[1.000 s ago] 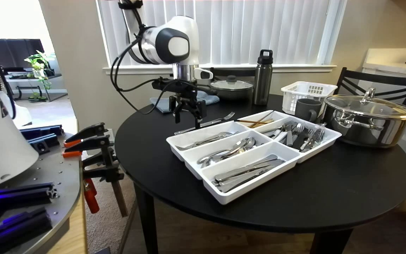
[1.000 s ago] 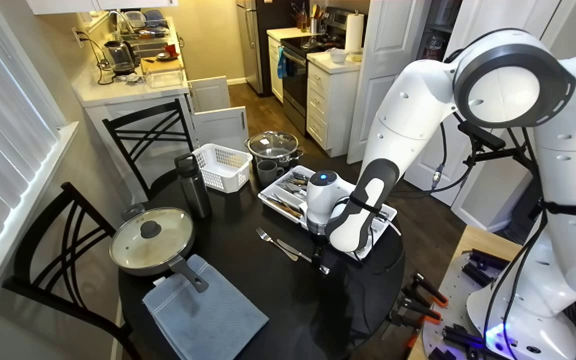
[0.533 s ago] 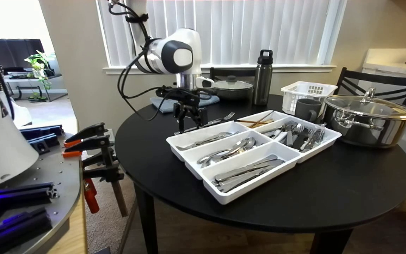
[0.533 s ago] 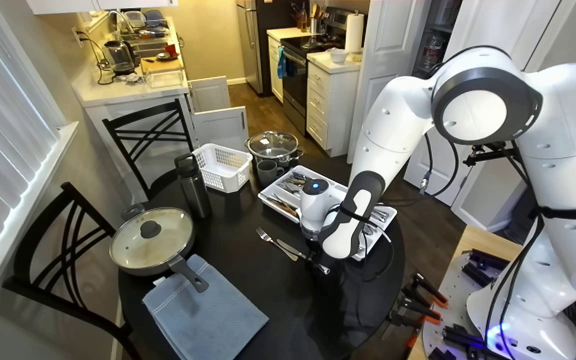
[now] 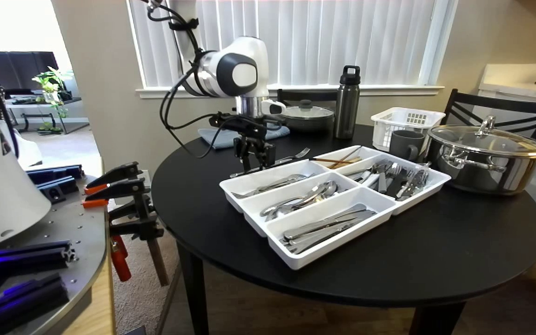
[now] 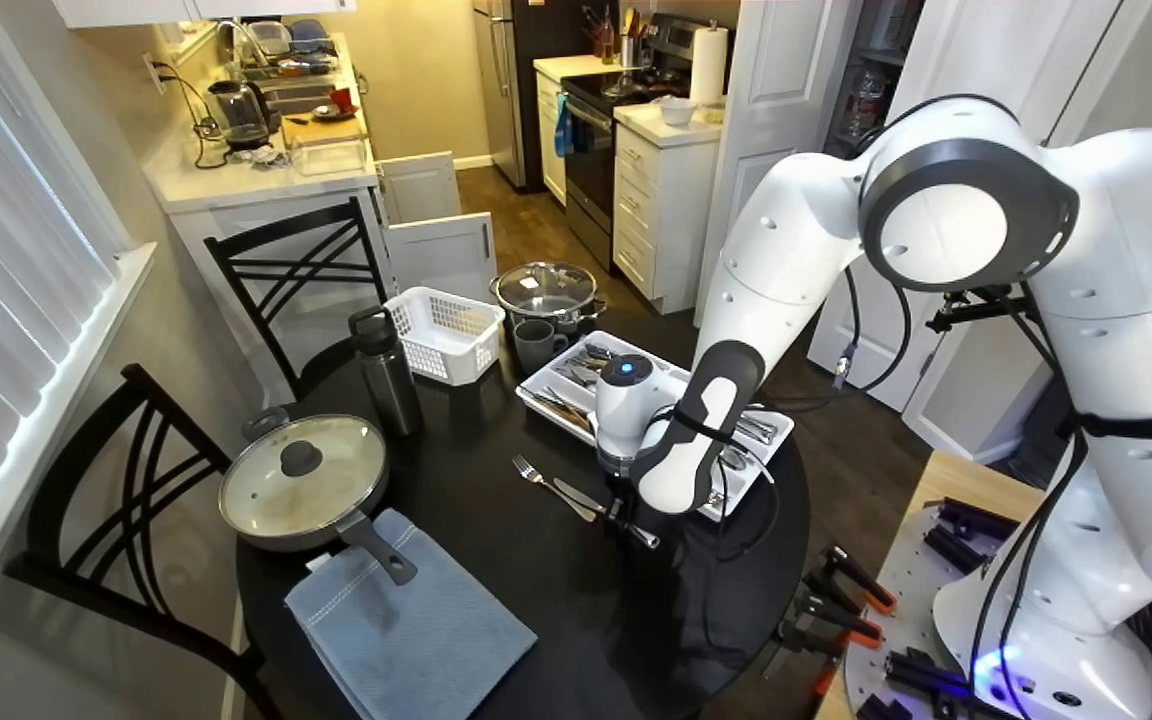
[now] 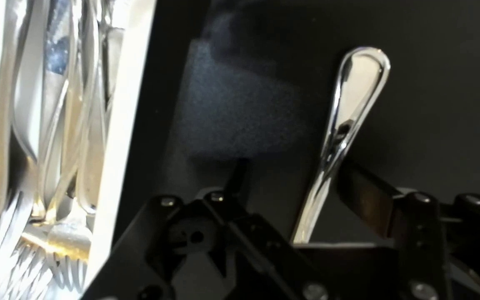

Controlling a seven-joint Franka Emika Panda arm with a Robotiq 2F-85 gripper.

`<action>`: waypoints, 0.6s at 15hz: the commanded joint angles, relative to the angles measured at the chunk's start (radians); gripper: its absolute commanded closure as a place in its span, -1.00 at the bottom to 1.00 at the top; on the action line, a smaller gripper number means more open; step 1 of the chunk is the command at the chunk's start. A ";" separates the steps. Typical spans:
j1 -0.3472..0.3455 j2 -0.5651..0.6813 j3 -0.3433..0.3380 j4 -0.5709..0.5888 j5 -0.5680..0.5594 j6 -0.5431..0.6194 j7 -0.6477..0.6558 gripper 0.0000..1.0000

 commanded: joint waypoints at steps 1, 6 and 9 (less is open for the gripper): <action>0.012 0.013 -0.010 0.001 0.005 0.027 0.028 0.41; 0.013 0.010 -0.014 0.002 0.004 0.027 0.030 0.97; 0.027 -0.005 -0.031 -0.003 -0.001 0.015 0.043 0.89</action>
